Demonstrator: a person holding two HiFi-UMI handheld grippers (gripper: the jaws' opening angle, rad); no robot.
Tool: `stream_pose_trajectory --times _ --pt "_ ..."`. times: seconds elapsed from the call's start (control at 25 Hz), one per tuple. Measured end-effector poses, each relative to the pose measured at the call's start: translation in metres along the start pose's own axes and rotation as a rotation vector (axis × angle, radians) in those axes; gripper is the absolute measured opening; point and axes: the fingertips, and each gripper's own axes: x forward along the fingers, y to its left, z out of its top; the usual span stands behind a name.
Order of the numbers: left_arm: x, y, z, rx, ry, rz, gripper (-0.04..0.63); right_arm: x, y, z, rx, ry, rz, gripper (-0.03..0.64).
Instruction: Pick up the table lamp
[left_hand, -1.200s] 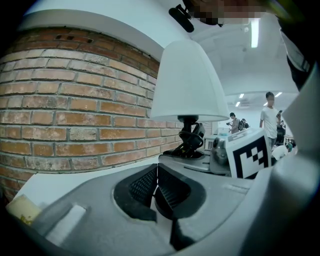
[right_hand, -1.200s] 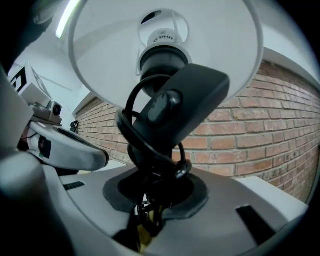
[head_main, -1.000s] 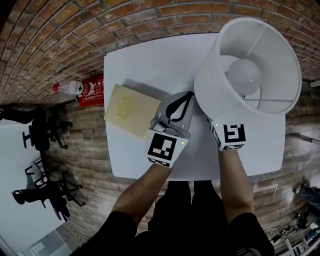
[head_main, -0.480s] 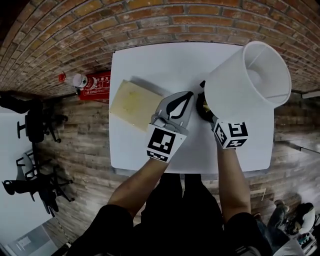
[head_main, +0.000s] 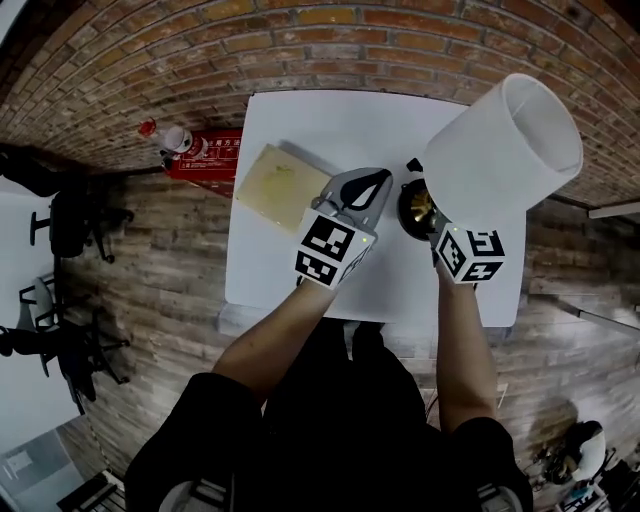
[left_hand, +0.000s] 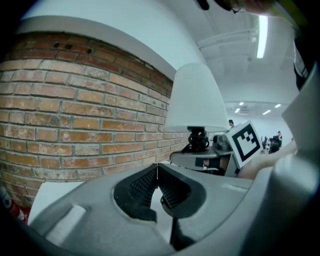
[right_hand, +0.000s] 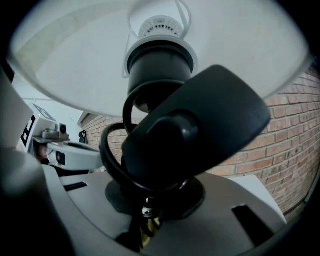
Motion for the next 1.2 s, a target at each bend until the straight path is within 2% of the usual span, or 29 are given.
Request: stream_pose_trajectory --times 0.16,0.32,0.48,0.6,0.68,0.88,1.2 --pt "-0.011 -0.009 0.008 -0.062 0.075 -0.051 0.009 -0.025 0.01 0.037 0.002 -0.009 0.023 0.059" --pt "-0.025 -0.026 0.034 -0.127 0.079 -0.122 0.009 -0.049 0.018 0.07 0.014 -0.025 0.055 0.06" --pt "-0.052 -0.046 0.047 -0.182 0.099 -0.194 0.009 -0.077 0.025 0.09 0.075 -0.032 0.089 0.06" --pt "-0.071 -0.047 0.05 -0.291 0.077 -0.218 0.009 -0.093 0.027 0.098 0.1 -0.021 0.098 0.06" --pt "-0.077 -0.046 0.051 -0.336 0.064 -0.215 0.009 -0.1 0.031 0.104 0.081 -0.015 0.096 0.06" --pt "-0.081 -0.062 0.059 -0.349 0.065 -0.261 0.009 -0.114 0.051 0.12 0.041 -0.012 0.124 0.06" --pt "-0.097 -0.068 0.078 -0.357 0.027 -0.308 0.009 -0.128 0.096 0.132 0.1 -0.036 0.215 0.06"
